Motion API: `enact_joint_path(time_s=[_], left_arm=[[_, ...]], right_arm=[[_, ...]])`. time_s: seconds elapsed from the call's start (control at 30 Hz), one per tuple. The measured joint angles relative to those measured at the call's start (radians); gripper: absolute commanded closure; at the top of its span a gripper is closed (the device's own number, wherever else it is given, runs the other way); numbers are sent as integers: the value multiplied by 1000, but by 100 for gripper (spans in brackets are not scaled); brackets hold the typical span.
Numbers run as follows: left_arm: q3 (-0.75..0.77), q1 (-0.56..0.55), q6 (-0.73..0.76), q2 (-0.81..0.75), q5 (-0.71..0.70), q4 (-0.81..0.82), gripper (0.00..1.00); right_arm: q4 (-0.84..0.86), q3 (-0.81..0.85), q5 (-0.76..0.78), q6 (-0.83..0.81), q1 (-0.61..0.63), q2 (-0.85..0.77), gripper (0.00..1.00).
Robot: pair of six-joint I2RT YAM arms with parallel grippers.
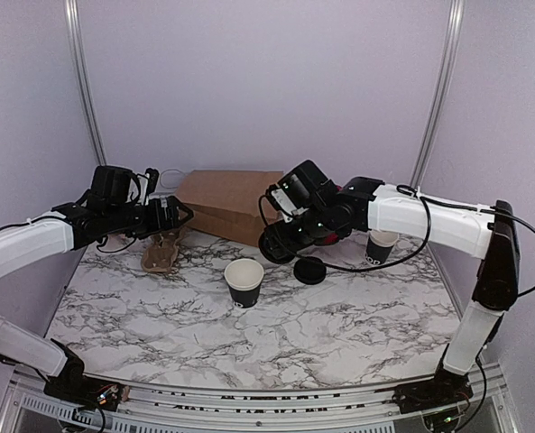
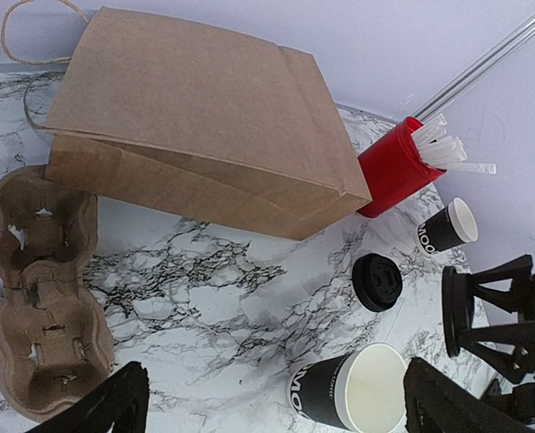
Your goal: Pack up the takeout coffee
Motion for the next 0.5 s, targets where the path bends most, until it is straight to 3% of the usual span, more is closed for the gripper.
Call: enact_joint_path(time_s=[0.23, 0.5], left_arm=[[-31, 1, -39, -34, -66, 4, 1], [-71, 13, -77, -75, -107, 13, 1]], right_arm=[[-118, 193, 3, -46, 127, 64, 29], [-221, 330, 11, -85, 157, 194, 29]])
